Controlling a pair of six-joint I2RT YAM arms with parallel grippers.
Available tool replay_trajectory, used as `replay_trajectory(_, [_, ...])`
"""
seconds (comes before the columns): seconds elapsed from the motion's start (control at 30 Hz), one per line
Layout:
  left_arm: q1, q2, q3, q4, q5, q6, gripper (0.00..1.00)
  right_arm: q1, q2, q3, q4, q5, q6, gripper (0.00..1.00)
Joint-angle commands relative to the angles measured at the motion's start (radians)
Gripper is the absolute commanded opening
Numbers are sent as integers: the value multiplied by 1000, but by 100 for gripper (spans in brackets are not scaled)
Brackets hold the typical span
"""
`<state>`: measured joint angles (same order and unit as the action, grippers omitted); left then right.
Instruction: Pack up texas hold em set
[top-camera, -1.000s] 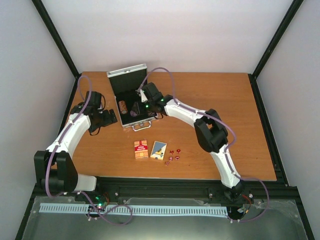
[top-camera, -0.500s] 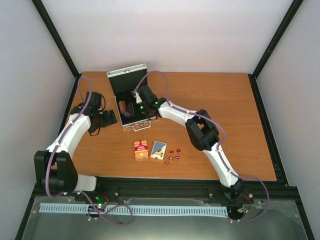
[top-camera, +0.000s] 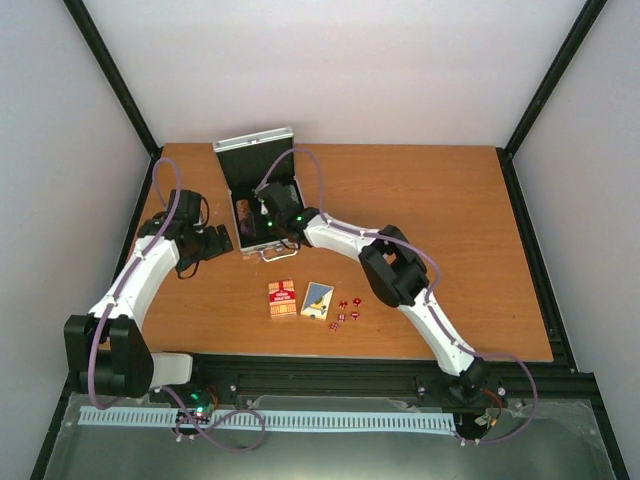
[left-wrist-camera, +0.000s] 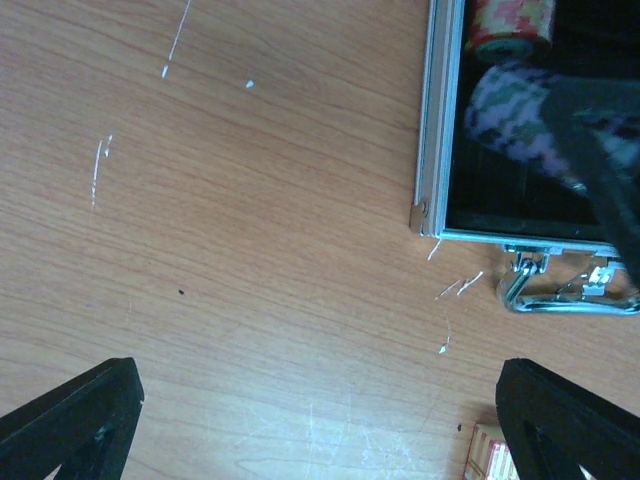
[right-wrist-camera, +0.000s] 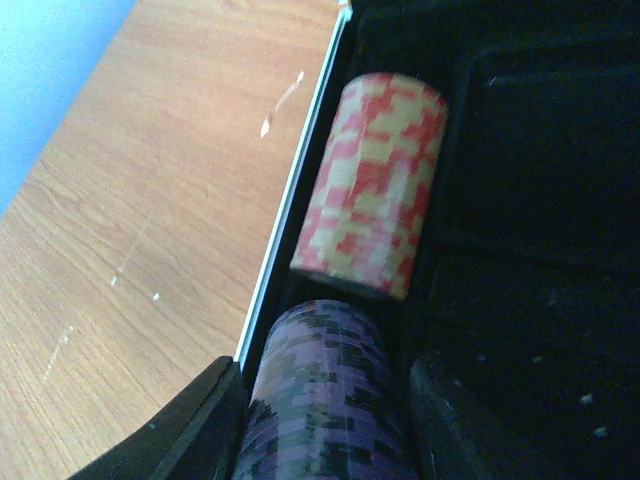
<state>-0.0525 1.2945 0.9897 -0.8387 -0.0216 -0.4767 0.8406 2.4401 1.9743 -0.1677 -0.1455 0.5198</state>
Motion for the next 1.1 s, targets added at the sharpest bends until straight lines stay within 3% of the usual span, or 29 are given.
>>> replay_trajectory(0.0, [3, -29, -13, -13, 16, -4, 100, 52, 37, 32, 29, 74, -10, 10])
replay_trajectory(0.1, [3, -30, -15, -10, 25, -3, 100, 59, 52, 45, 10, 71, -14, 27])
replay_trajectory(0.2, [3, -31, -16, -11, 33, 1, 100, 61, 48, 46, -7, 81, -22, 38])
replay_trajectory(0.27, [3, -34, -16, -11, 33, 2, 100, 62, 36, 42, -16, 79, -36, 52])
replay_trajectory(0.4, [3, -44, -21, -10, 37, 0, 100, 64, 7, 39, -30, -4, -95, 70])
replay_trajectory(0.67, [3, -51, -23, -2, 37, -7, 100, 59, -102, 35, -141, -82, -217, 78])
replay_trajectory(0.9, [3, -65, -42, 7, 29, -18, 100, 11, -127, -16, -189, -142, -230, 77])
replay_trajectory(1.07, [3, -73, -58, 2, 18, -21, 100, -9, -51, 110, -337, 22, -263, 71])
